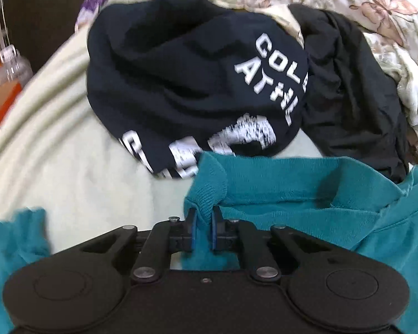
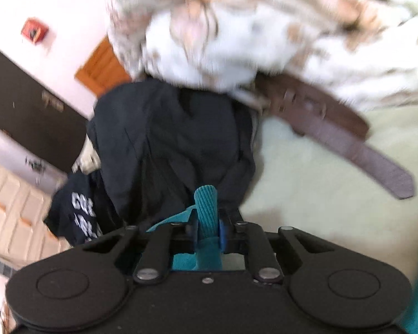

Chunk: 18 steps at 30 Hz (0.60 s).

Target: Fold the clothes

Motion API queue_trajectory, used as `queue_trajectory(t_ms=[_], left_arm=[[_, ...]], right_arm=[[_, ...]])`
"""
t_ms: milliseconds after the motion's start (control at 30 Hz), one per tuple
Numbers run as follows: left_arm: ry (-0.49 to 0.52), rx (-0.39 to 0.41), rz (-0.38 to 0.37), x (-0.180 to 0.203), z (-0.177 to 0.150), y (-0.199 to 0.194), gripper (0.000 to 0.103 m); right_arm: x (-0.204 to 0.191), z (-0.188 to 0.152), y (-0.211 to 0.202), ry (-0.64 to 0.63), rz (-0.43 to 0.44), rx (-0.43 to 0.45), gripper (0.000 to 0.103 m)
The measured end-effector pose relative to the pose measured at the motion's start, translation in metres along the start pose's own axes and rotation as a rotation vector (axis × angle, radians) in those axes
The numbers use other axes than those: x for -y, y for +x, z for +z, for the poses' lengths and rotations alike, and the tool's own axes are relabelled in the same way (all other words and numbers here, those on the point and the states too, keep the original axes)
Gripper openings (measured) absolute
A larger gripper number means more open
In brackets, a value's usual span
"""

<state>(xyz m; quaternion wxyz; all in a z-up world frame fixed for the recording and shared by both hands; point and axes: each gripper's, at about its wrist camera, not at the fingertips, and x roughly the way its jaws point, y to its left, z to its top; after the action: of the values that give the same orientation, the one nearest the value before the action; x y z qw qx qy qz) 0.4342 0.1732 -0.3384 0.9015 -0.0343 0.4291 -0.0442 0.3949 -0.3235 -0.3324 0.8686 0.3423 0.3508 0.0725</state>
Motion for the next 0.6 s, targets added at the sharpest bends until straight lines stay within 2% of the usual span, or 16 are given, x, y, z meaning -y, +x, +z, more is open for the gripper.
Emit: queue_trajectory(t_ms=[67, 167, 367, 467, 600], left_arm=[[-0.029, 0.035, -0.007, -0.007, 0.006, -0.013, 0.008], [-0.092, 0.117, -0.06, -0.014, 0.015, -0.048, 0.008], [-0.124, 0.216, -0.145, -0.01, 0.024, -0.105, 0.008], [-0.133, 0.23, -0.158, -0.016, 0.029, -0.112, 0.008], [-0.147, 0.179, -0.116, -0.028, 0.03, -0.082, 0.008]], right_arm=[[-0.007, 0.002, -0.017, -0.005, 0.002, 0.037, 0.012], [-0.018, 0.007, -0.046, -0.019, -0.006, 0.101, 0.012], [-0.037, 0.02, -0.093, -0.046, -0.017, 0.188, 0.012], [-0.043, 0.025, -0.097, -0.086, -0.046, 0.185, 0.012], [-0.043, 0.03, -0.067, -0.145, -0.12, 0.156, 0.011]])
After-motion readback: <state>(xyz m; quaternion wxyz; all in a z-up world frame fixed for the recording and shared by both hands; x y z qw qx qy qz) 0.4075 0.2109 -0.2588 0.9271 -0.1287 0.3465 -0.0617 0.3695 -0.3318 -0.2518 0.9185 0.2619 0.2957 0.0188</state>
